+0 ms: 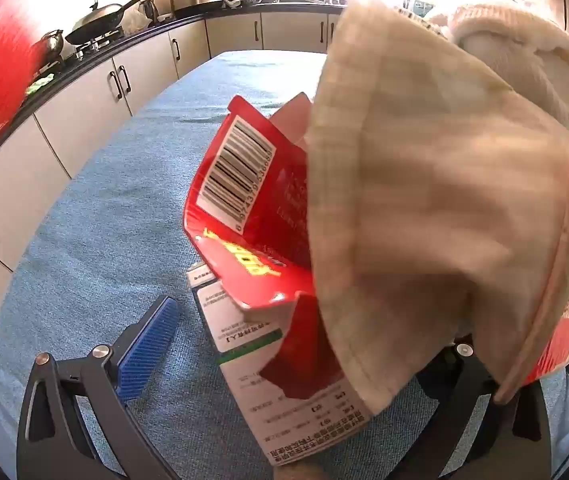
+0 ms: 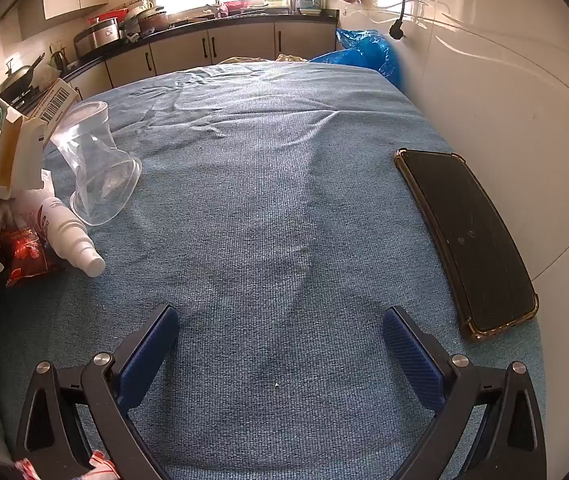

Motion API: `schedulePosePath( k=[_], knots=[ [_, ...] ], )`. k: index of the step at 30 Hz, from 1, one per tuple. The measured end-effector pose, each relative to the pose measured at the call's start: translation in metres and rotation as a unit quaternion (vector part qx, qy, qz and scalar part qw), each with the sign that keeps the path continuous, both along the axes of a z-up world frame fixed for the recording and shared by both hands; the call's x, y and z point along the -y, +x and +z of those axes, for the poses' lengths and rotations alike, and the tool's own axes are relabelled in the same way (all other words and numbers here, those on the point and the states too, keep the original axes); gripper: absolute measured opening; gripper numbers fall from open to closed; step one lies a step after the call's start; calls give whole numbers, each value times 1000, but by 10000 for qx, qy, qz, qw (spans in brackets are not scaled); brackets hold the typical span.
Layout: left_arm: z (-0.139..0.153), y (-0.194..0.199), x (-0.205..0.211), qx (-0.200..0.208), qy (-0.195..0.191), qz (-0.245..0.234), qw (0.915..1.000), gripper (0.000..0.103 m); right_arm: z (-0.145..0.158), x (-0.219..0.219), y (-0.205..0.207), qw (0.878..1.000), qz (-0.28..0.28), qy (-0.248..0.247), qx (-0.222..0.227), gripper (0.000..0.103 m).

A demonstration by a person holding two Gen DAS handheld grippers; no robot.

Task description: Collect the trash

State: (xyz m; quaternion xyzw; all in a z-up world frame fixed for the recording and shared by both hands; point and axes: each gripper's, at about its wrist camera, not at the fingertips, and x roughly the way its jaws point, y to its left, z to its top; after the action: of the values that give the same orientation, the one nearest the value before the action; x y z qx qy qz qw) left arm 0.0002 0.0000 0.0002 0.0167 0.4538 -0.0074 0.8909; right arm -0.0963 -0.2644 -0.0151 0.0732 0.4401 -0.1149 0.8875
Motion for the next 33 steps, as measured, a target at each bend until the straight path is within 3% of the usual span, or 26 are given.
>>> schedulePosePath(
  k=[33],
  knots=[
    [-2, 0, -1, -1, -23, 0, 10000, 103, 1, 0, 1, 10000, 2, -11, -80, 103]
  ],
)
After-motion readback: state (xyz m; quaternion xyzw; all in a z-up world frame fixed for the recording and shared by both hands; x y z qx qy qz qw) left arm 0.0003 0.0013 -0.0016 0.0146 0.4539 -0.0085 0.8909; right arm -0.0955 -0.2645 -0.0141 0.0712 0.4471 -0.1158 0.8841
